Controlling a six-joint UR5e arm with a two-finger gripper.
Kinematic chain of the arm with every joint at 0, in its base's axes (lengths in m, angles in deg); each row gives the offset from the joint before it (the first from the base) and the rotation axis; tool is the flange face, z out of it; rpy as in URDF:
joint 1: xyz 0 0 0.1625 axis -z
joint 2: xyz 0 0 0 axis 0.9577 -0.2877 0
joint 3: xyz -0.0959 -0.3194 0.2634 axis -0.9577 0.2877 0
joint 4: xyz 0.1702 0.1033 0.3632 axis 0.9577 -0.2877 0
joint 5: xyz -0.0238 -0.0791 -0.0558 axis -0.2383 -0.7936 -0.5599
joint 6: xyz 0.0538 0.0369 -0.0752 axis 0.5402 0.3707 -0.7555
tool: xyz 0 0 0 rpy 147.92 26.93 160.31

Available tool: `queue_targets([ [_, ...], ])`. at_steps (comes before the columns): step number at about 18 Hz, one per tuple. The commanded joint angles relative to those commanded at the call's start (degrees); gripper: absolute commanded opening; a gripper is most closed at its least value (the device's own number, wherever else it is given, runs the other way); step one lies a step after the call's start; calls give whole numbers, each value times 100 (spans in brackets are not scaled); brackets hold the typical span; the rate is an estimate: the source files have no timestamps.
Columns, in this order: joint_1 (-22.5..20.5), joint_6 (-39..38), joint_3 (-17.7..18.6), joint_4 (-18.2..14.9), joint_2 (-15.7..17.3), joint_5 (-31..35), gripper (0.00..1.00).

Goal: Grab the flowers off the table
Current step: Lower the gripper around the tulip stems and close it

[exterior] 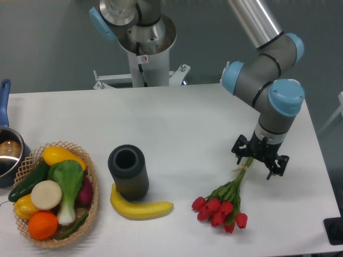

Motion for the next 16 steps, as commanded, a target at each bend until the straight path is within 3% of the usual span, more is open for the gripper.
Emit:
queue_targets([
  [13,123,0,97,26,-211,0,100],
  [14,140,-9,97,26,-211,9,97],
  [16,141,-17,88,26,-220,9,78],
])
